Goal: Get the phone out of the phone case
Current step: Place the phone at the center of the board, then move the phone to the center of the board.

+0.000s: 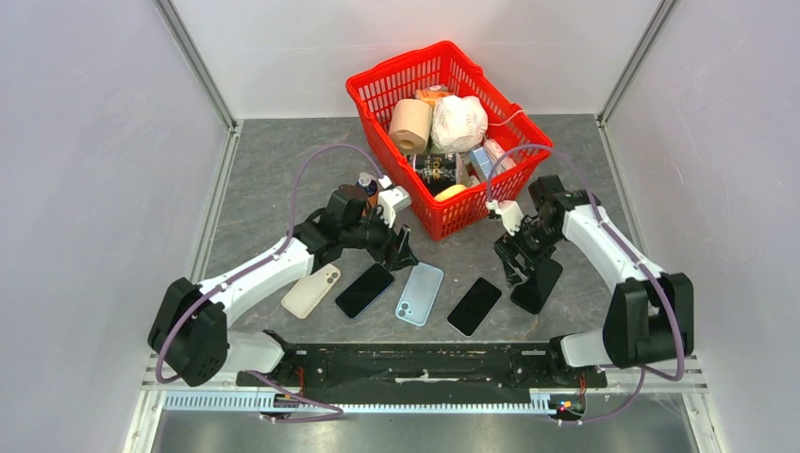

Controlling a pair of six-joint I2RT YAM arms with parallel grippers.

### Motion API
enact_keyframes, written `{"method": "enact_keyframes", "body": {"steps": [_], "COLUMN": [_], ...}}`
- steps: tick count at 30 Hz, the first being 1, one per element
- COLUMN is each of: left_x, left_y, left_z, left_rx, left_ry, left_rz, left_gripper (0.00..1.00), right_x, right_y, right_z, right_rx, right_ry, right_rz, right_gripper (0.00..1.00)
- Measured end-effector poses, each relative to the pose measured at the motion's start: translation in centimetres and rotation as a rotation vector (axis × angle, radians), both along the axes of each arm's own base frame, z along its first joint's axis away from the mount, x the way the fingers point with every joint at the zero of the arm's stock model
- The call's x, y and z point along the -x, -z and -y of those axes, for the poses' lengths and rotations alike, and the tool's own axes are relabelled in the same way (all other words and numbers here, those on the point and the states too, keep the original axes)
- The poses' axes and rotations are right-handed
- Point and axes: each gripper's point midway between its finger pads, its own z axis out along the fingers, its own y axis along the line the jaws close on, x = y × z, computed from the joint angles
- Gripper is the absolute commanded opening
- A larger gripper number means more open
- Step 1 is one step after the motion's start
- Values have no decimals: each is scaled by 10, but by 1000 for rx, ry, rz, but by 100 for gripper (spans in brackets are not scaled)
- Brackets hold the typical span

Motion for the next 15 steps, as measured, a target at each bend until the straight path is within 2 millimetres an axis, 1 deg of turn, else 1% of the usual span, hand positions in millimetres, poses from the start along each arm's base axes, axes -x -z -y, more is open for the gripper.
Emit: {"method": "enact_keyframes", "body": {"steps": [3,7,11,13,15], "left_x": [0,-1,-4,-6,-7], "left_y": [-3,-6,-10,-15,-21], "left_z": [-3,-8,-14,-16,-19], "left_rx": [-7,-25,-64,-81,-96], "left_ry": [-3,3,6,6,8], "left_rz": [22,52,80,97,116], "left_gripper": [82,82,82,82,83], "right_x": [4,25,41,43,40], "right_y": [-1,6,10,11,12], "right_z": [13,20,21,17,12], "right_rx": [44,52,31,18,11], "right_ry": [-8,-83,-181,-225,-267], "right_rz": [64,115,179,208,236], "right_gripper": [87,87,88,88,89]}}
